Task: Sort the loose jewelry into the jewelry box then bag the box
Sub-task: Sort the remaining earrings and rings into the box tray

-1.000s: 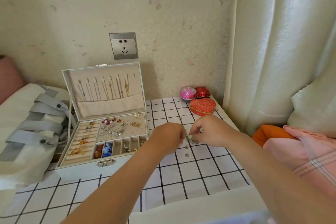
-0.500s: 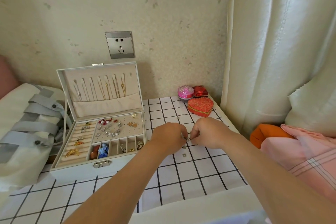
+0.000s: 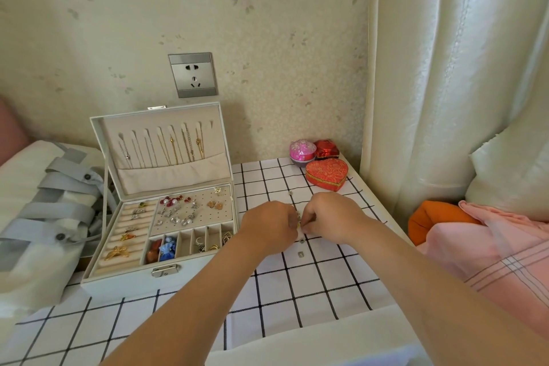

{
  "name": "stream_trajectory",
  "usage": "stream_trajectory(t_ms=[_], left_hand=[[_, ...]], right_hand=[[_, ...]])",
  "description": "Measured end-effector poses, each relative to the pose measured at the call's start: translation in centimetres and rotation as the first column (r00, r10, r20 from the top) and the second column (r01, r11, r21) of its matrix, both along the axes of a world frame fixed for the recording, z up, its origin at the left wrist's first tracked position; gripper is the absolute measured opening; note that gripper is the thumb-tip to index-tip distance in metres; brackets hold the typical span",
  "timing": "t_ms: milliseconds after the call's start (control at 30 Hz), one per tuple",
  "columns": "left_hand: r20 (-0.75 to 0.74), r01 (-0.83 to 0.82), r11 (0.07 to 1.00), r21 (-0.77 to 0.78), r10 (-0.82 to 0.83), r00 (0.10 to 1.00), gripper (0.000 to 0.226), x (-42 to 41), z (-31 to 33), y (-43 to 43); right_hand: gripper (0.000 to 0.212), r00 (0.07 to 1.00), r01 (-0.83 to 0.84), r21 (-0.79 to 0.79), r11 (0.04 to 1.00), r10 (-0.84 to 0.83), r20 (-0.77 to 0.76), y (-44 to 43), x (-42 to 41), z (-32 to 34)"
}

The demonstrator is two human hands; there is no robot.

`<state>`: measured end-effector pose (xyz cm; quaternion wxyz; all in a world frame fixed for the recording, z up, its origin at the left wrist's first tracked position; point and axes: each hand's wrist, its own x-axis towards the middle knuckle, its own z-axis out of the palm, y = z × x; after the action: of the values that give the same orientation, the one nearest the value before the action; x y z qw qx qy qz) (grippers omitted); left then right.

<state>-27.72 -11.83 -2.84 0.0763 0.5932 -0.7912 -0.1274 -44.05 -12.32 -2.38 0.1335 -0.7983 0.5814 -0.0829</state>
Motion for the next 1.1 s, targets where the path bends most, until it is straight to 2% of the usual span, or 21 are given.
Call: stream_trajectory(t_ms=[200,333,467,567,667,767,933,1100], left_hand=[[-0.120,-0.077,0.994,0.077,0.086,0.989,0.004,0.2,0.6,-0.4],[-0.134,-0.079,0.991,0.107,0.093,0.987,0.002,0.3,0.7,-0.4],[-0.141,-0.093,0.991,0.096,0.106,0.984,0.006,0.2,0.8,-0.2],[-0.163,-0.090,0.992,0.088,0.103,0.981,0.007,0.2,1.1,-0.1],[-0.175,-0.094,0.994,0.049,0.101,0.979,0.006,0.2,1.2,0.0],[-0.195,-0.078,0.997,-0.012,0.074,0.978,0.006,0.6,1.4,0.1],[-0.211,-0.074,0.988,-0.134,0.044,0.976,0.022,1.5,2.2,0.3],[-0.233,-0.181,0.953,-0.245,0.124,0.965,0.021,4.5,3.8,1.1]], right_hand=[[0.016,1.000,0.013,0.022,1.000,-0.014,0.017,-0.1,-0.2,0.6],[0.009,1.000,0.013,0.068,0.998,-0.013,0.003,-0.1,-0.8,0.9],[0.006,0.993,0.055,0.077,0.995,-0.062,0.096,-0.2,-0.8,0.9],[0.008,0.958,0.115,0.099,0.988,-0.136,0.251,-0.3,-0.9,1.2],[0.011,0.902,0.129,0.144,0.981,-0.176,0.394,-0.3,-0.8,1.5],[0.011,0.866,0.119,0.198,0.973,-0.199,0.458,-0.4,-0.5,1.8],[0.011,0.795,0.086,0.297,0.951,-0.246,0.555,-0.3,0.3,2.5],[0.013,0.773,0.071,0.223,0.972,-0.195,0.604,-0.7,2.8,3.7]])
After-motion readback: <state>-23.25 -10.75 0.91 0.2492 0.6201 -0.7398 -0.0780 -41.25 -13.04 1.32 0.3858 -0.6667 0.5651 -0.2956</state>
